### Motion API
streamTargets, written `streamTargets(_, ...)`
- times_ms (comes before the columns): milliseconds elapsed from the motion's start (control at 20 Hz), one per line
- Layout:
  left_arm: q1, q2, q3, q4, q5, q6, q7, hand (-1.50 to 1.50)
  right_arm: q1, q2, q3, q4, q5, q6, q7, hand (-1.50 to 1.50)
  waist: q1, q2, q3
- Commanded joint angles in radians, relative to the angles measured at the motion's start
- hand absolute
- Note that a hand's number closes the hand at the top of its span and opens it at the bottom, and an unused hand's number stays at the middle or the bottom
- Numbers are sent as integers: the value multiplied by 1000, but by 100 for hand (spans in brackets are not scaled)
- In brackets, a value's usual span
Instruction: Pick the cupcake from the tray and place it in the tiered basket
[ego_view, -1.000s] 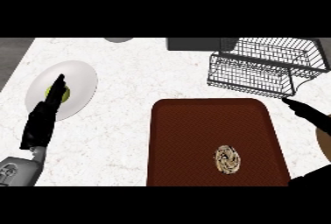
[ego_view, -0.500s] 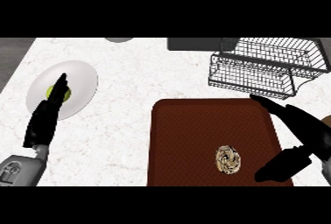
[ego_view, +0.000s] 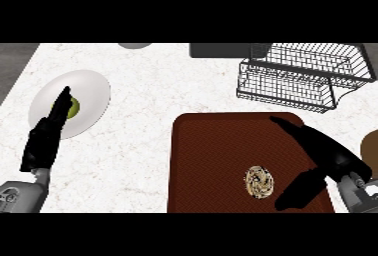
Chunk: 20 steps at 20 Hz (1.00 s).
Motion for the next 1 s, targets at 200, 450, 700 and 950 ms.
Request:
streamTargets(200, 7, -45, 11, -47, -55, -3, 51, 0, 85, 23, 41, -100, 84, 56, 86, -150, -8, -2, 0)
streamTargets(450, -8, -97, -2, 0, -94, 6, 32, 0, 50, 42, 84, -79, 181, 78, 89, -150, -7, -1, 0)
streamTargets(700, 7, -91, 44, -49, -111, -25, 46, 0, 121, 55, 57, -103, 271, 93, 33, -150, -7, -1, 0)
streamTargets(950, -3, -51, 104, -44, -79, -99, 60, 0, 125, 127, 114, -92, 341, 88, 78, -150, -4, -1, 0)
